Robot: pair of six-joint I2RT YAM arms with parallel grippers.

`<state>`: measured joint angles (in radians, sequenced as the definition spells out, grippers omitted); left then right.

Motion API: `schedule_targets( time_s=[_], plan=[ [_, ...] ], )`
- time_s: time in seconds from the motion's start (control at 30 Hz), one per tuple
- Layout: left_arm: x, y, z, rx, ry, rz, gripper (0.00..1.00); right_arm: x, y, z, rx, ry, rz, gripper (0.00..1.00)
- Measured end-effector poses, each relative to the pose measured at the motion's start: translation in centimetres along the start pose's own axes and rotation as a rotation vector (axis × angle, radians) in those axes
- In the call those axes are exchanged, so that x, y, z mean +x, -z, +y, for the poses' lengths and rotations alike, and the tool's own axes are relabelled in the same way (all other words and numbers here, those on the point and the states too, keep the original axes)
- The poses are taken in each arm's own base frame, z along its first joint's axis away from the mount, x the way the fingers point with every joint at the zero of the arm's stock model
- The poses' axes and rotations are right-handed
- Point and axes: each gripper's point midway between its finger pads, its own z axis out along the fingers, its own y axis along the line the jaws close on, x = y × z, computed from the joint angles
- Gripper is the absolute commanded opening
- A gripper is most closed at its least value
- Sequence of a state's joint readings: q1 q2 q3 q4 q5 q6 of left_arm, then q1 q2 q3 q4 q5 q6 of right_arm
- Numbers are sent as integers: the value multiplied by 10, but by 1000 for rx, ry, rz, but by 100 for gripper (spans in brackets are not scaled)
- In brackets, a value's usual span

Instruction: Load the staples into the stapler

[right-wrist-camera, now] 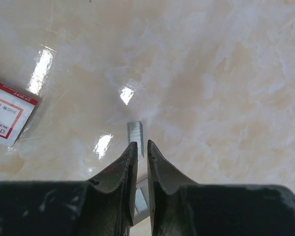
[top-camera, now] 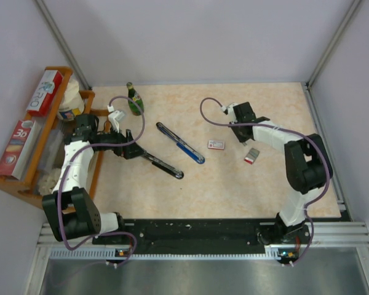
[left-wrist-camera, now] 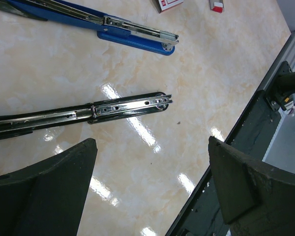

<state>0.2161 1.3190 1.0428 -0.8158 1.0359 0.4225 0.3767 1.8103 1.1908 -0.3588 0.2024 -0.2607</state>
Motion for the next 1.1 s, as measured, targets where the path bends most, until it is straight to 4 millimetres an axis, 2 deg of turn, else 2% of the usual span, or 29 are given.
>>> schedule_targets(
  time_s=[0.17,0.33,0.6,0.8,1.1],
  plan=[
    [0,0,0,-1,1,-1,99,-8,8,-5,-2,-13,-34,16],
    [0,1,1,-2,2,-2,99,-6,8,3,-58,-4,-32,16],
    [0,1,1,-3,2,-3,99,10,2,13,-103,22,27,16],
    [0,1,1,-3,2,-3,99,16,-1,13,-106,21,49,16],
    [0,1,1,-3,2,-3,99,24,-3,10,-111,30,75,27]
  ],
)
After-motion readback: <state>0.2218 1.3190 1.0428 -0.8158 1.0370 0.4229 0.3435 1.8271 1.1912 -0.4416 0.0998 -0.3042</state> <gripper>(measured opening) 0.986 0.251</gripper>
